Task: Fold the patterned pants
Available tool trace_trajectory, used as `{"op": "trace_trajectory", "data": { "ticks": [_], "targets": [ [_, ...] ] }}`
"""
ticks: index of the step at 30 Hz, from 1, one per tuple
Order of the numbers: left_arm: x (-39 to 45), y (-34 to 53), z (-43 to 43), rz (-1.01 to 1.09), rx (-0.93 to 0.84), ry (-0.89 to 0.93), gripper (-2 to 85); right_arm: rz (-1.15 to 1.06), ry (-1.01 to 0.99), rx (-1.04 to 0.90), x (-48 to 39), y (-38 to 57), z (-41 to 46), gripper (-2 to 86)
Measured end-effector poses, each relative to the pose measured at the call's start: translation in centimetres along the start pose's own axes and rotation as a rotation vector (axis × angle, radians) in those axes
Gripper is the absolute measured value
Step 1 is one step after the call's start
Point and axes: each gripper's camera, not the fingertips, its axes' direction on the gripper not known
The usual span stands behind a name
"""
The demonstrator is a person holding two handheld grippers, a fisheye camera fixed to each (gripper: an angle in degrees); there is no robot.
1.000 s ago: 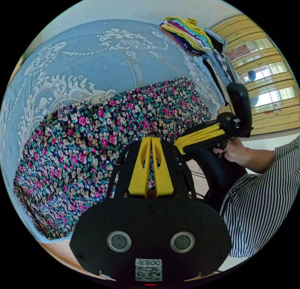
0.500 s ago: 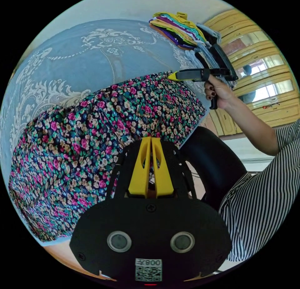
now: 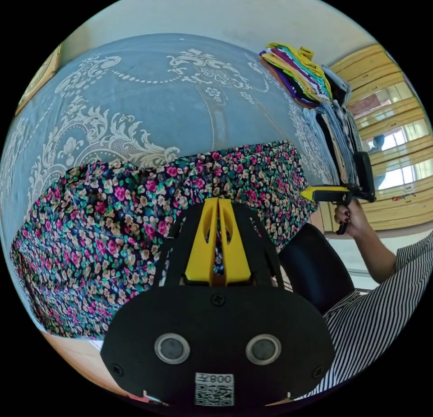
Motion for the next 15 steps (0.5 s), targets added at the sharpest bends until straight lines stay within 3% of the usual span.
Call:
{"op": "trace_trajectory", "data": {
  "ticks": [5,8,15],
  "targets": [
    [4.3,1.8,-0.1,0.112,0.056,0.126,2.7,0.033,-0.03,0.157,2.0,2.0,-4.3,1.0],
    [8.1,2.6,1.3,0.217,0.044,0.188,5.3,0.119,-0.042,0.139,4.6,3.2,-5.1,2.7],
    [16.5,3.0,5.5,0.393,0.004,0.13,9.1,0.221,-0.268,0.092,8.4,4.0,-4.0,4.4]
  ]
}}
